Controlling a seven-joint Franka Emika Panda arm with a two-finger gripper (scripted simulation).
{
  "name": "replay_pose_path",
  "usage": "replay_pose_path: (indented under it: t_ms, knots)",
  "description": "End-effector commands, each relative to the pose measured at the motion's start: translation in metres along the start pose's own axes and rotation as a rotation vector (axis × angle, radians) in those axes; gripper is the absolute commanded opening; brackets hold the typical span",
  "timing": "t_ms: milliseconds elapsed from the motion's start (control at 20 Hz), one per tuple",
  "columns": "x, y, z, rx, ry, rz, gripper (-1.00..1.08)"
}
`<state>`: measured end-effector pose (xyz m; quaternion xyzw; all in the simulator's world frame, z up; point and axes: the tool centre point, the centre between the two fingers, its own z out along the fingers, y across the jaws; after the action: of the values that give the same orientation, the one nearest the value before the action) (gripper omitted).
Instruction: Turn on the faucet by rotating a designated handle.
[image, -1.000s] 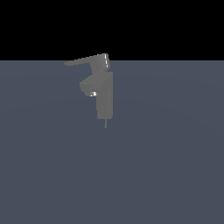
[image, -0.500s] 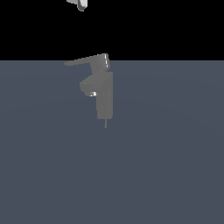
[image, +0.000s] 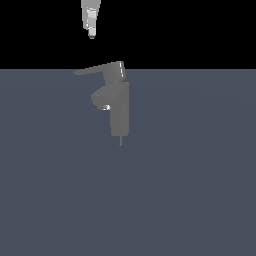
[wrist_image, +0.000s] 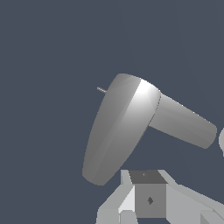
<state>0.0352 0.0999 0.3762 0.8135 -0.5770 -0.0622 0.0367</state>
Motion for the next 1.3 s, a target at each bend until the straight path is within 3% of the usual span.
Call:
replay_pose_path:
  t_ms: [0, 650, 1250]
  knots:
    - [-0.001, -0.014, 0.011, -0.006, -0.003, 0.060, -1.00]
    - [-0.009, -0.073, 0.074, -0.038, -0.013, 0.344, -1.00]
    - [-0.013, -0.094, 0.103, -0.051, -0.014, 0.458, -1.00]
